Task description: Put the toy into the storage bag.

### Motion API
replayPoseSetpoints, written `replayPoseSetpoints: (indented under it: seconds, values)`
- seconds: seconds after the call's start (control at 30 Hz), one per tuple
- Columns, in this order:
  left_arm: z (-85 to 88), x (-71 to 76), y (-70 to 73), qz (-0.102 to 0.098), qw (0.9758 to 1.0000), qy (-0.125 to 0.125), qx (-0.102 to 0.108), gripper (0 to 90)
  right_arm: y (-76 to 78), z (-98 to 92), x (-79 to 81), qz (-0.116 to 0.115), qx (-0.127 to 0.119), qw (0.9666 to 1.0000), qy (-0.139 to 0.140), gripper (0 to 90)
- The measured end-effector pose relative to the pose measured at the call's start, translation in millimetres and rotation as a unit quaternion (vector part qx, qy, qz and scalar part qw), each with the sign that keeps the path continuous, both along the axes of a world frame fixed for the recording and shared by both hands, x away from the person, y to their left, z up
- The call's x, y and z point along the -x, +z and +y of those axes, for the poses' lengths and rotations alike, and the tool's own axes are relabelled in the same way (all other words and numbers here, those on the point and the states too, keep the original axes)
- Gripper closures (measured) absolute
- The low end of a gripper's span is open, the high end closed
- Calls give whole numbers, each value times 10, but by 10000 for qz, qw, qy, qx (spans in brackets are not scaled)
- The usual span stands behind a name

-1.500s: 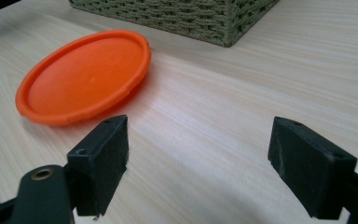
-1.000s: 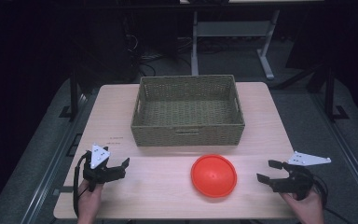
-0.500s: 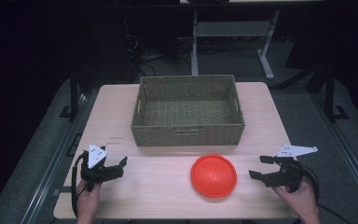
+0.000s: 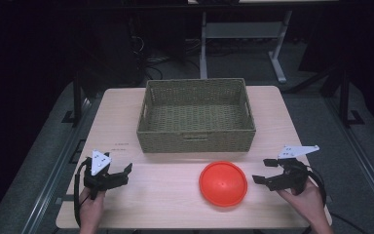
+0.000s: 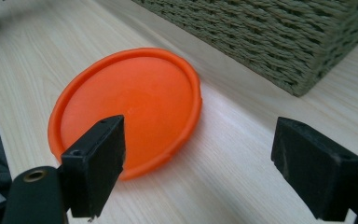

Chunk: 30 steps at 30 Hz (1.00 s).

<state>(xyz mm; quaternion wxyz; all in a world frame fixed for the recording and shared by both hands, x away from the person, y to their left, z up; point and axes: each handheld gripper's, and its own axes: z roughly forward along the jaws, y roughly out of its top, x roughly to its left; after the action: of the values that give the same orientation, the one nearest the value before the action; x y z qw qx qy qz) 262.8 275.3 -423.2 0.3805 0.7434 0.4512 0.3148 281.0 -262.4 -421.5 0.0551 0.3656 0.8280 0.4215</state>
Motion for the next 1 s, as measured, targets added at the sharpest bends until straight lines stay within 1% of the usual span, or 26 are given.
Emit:
replayPoseSetpoints:
  seconds: [0.03,0.1,0.17,0.27,0.3,0.33,0.37,0.47,0.53,0.57,0.6,0.63,0.67,0.7,0.73,0.77,0.8,0.83,0.87,0.97,1.0]
  values:
    - [2,1,0,-10,10000,-9,6,128,11,47,-26,-23,43,10000,52,181]
    - [3,1,3,-19,10000,-10,3,128,19,95,-50,19,54,9999,106,192]
    - [2,2,4,-19,10000,-11,9,128,20,145,-72,67,116,9999,103,195]
    - [2,2,6,-20,10000,-23,-15,127,13,195,-90,66,181,9997,135,201]
    - [1,4,7,-15,10000,-33,-23,128,1,241,-104,153,218,9995,158,200]
    - [1,4,7,-15,10000,-33,-23,127,1,241,-104,153,218,9995,158,200]
    - [-1,6,8,-35,10000,-31,-6,128,-27,275,-122,236,177,9994,187,201]
    - [1,9,7,-38,10000,-31,-10,127,-61,305,-133,260,199,9993,174,203]
    - [1,5,5,-23,10000,-37,-9,128,-140,344,-160,355,160,9991,152,212]
    - [2,4,5,-11,10000,-43,-26,127,-154,354,-166,384,194,9990,153,220]
    - [2,4,5,-11,10000,-43,-26,128,-170,366,-170,367,188,9990,142,229]
    - [-5,5,7,-8,10000,-53,-32,127,-170,381,-167,421,194,9989,107,231]
    - [-11,5,7,-29,10000,-67,-27,128,-178,391,-171,426,192,9989,94,235]
    - [-13,6,10,-37,9999,-81,-56,128,-191,403,-179,407,242,9988,108,238]
    - [-13,6,10,-37,9999,-81,-56,127,-191,403,-179,407,242,9988,108,238]
    - [-23,8,10,-41,9999,-88,-54,128,-204,420,-180,407,347,9985,88,245]
    - [-23,8,10,-41,9999,-88,-54,128,-204,420,-180,407,347,9985,88,245]
    - [-25,7,10,-43,9999,-103,-59,128,-210,428,-175,477,349,9982,22,266]
    - [-26,7,9,-41,9999,-113,-71,128,-210,428,-175,477,349,9982,22,266]
    - [-27,5,10,-36,9999,-122,-73,128,-243,415,-179,495,281,9984,-7,317]
    - [-27,7,10,-47,9999,-114,-71,127,-256,415,-177,499,296,9983,-13,329]
